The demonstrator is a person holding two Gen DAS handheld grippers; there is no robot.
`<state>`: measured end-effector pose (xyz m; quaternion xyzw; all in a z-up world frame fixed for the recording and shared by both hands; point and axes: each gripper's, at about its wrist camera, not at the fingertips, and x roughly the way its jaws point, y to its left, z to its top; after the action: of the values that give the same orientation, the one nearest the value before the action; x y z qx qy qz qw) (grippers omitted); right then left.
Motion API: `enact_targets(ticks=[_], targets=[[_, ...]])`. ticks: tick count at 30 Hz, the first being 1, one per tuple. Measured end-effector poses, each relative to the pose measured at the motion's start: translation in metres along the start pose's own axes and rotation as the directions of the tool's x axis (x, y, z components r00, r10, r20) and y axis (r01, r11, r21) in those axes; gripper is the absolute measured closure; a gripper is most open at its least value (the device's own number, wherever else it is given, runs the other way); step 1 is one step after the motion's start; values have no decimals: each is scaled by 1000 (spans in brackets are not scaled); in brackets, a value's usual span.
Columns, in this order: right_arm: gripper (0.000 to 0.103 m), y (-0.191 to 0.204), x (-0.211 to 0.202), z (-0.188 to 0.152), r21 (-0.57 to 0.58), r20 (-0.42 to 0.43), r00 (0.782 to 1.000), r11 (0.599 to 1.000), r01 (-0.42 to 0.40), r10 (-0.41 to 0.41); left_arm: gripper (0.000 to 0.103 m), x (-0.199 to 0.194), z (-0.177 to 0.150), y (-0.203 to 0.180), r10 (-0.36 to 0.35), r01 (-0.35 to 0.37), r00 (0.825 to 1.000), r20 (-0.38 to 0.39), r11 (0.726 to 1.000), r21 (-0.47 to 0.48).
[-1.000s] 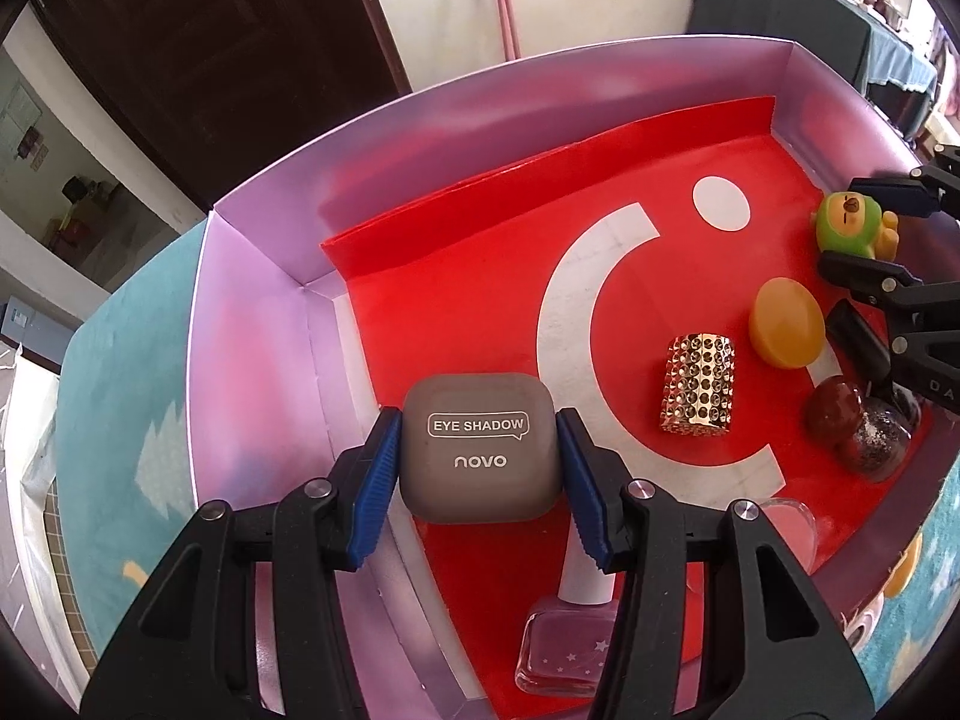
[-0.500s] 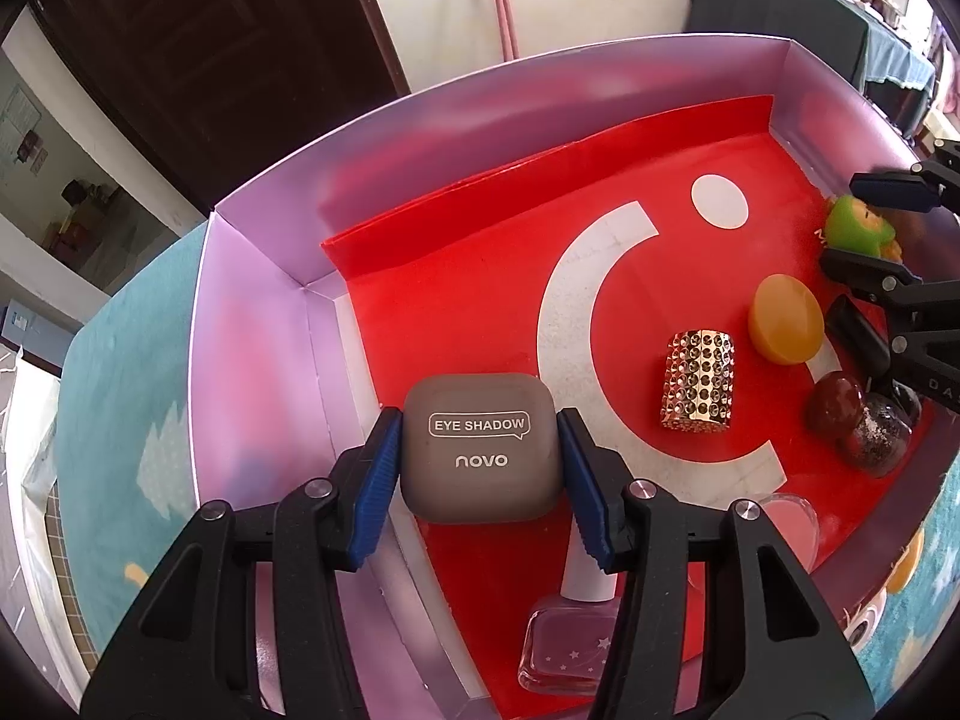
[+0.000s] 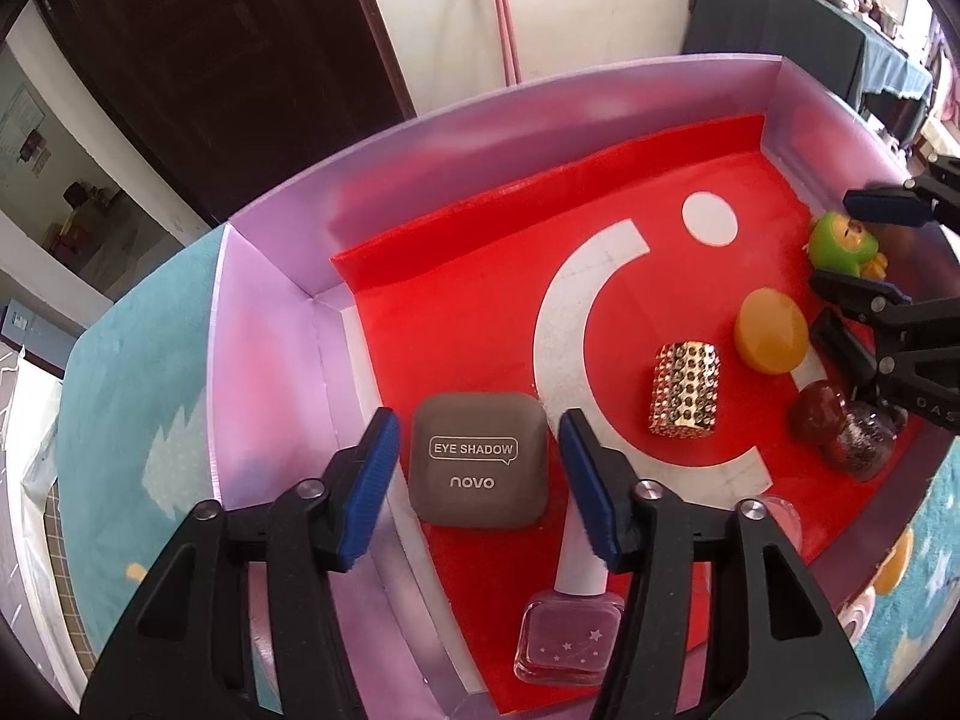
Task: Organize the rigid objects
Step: 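Carry the eye shadow case and green toy into the pink box and open both tools, then lift both tools out of the box back over the table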
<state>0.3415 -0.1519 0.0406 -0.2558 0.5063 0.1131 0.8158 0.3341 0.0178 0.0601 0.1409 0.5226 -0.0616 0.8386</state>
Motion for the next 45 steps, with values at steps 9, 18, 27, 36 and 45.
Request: enact_targets(ticks=[9, 18, 27, 36, 45], targets=[[42, -6, -23, 1, 23, 56, 998, 999, -24, 23, 34, -45, -4, 7, -48, 54, 993, 110, 997, -51], [36, -17, -74, -9, 76, 159, 986, 995, -62, 50, 32, -102, -22, 4, -52, 74, 969, 239, 994, -84], [26, -29, -149, -44, 145, 310, 950, 985, -92, 43, 25, -166, -63, -9, -47, 97, 922, 383, 989, -112], [12, -15, -214, -104, 158, 465, 884, 978, -140, 51, 12, -209, -120, -30, -82, 180, 844, 530, 974, -136], [2, 4, -235, -171, 195, 547, 837, 967, -164, 31, 11, -218, -174, -51, -3, 135, 796, 605, 975, -173]])
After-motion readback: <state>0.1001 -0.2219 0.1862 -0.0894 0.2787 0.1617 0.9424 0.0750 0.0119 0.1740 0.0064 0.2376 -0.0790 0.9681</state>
